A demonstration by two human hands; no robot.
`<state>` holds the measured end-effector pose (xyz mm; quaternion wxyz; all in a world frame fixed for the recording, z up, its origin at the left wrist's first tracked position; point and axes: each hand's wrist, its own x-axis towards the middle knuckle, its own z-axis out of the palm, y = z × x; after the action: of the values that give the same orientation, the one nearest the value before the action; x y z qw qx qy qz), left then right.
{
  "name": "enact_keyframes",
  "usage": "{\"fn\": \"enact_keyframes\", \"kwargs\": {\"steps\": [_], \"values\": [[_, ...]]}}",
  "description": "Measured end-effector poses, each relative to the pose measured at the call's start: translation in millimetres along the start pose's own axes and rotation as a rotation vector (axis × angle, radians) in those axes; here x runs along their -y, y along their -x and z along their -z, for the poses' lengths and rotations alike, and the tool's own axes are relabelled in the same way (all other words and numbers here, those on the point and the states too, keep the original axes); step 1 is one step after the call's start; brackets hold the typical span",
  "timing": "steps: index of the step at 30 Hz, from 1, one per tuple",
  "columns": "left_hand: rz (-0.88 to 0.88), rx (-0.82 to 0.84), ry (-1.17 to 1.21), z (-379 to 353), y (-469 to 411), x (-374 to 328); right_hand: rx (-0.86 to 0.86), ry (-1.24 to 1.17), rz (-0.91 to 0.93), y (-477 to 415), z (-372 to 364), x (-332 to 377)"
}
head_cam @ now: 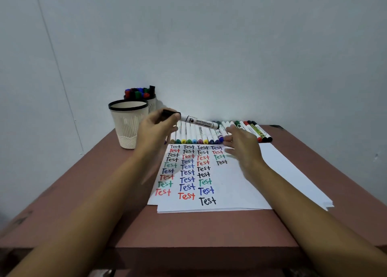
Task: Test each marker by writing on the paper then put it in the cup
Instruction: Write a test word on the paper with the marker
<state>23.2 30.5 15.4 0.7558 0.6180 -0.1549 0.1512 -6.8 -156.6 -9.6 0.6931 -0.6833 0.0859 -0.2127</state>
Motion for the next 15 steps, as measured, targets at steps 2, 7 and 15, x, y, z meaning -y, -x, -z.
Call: {"fn": "enact_keyframes", "kwargs": {"steps": [2,7,15], "values": [[-0.085,-0.072,-0.055,6.9,-6.1,-9.3,0.012,0.421,0.281,0.1,2.1,-10.3],[-0.301,-0.208,-0.449,34.0,-36.3,-33.8,0.256,0.947,0.419,-1.6,2.5,-25.1],[-0.416,-0.280,-0.874,69.6,-78.4,-83.0,0.259,1.076,0.431,-3.1,2.1,-27.3]]}}
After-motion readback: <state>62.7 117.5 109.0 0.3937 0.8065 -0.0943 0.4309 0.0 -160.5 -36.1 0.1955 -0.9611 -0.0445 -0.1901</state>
